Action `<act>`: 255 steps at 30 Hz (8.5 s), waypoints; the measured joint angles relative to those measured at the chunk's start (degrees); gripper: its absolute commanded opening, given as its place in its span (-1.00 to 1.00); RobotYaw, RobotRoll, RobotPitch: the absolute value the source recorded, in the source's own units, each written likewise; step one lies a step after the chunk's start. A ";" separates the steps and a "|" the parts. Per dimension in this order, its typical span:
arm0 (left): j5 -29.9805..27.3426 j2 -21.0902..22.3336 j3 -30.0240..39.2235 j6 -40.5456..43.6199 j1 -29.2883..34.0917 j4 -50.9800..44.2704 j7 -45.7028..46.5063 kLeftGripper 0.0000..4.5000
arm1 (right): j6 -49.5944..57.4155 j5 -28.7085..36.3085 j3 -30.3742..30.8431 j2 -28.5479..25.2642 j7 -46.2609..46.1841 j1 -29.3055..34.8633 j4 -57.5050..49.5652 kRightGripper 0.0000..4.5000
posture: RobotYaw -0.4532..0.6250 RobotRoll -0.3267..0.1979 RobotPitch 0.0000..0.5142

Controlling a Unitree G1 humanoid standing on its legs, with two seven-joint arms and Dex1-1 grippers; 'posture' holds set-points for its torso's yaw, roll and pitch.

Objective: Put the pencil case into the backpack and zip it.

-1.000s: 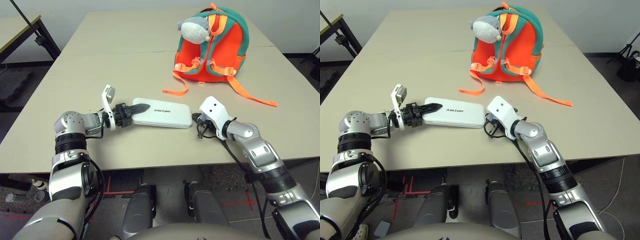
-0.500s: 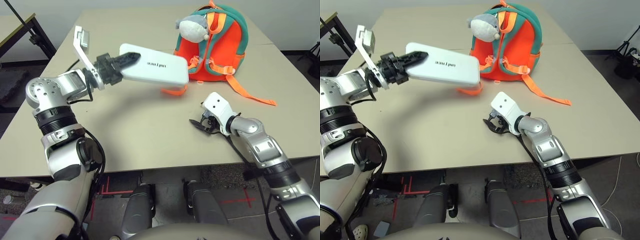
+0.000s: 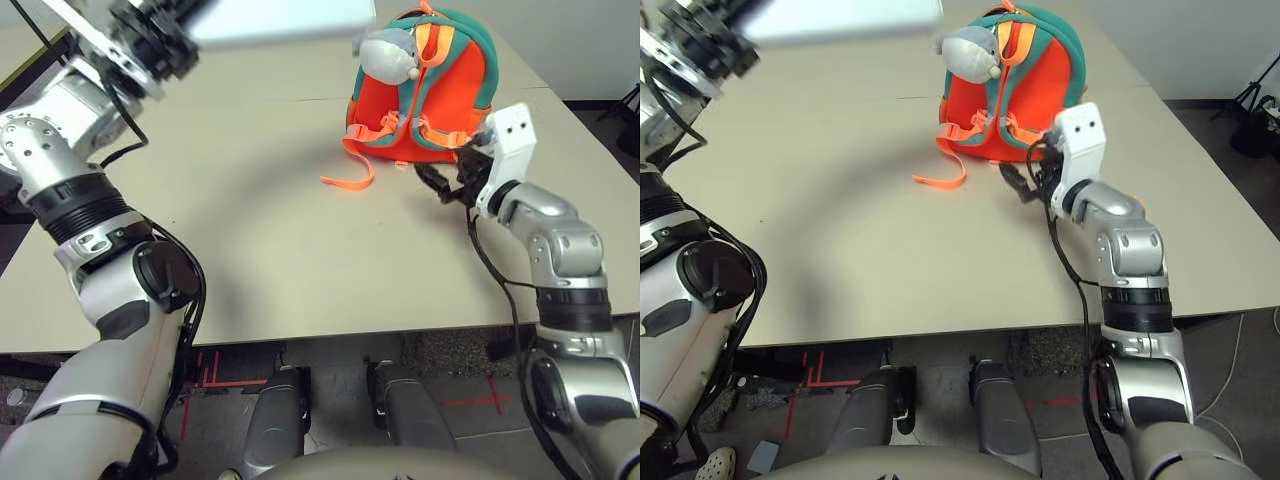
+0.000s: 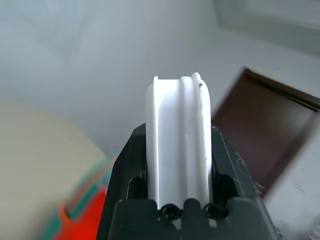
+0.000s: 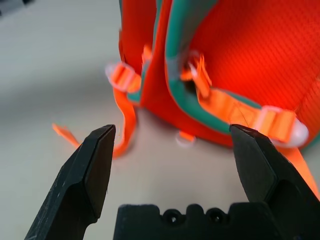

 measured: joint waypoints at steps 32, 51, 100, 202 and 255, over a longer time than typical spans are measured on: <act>15.61 -0.46 -12.10 -29.66 -0.10 9.65 0.40 -0.41 | -35.24 -4.45 1.08 4.82 -6.45 -26.68 55.27 1.00 | -0.41 0.25 -0.54; 15.69 -2.14 -13.50 -29.70 -0.03 9.62 0.89 -0.41 | -39.93 -5.86 3.88 3.86 -2.51 -22.67 51.12 -0.91 | -0.45 0.25 -0.47; 16.40 -3.51 -16.20 -33.06 -1.56 19.05 -5.78 -0.41 | 11.48 14.41 5.07 -13.70 -0.37 18.30 -34.22 -0.91 | -0.58 0.25 -0.56; 44.40 -9.00 -40.14 -49.71 -12.64 52.02 -43.82 0.19 | -1.25 -0.74 15.71 -7.10 1.75 11.18 -18.73 -0.91 | -0.60 0.25 -0.54; 46.54 -6.21 -45.88 -34.89 -4.36 34.69 -38.52 -1.00 | -2.62 -4.08 16.66 -5.44 3.57 9.91 -16.43 -0.91 | -0.57 0.25 -0.52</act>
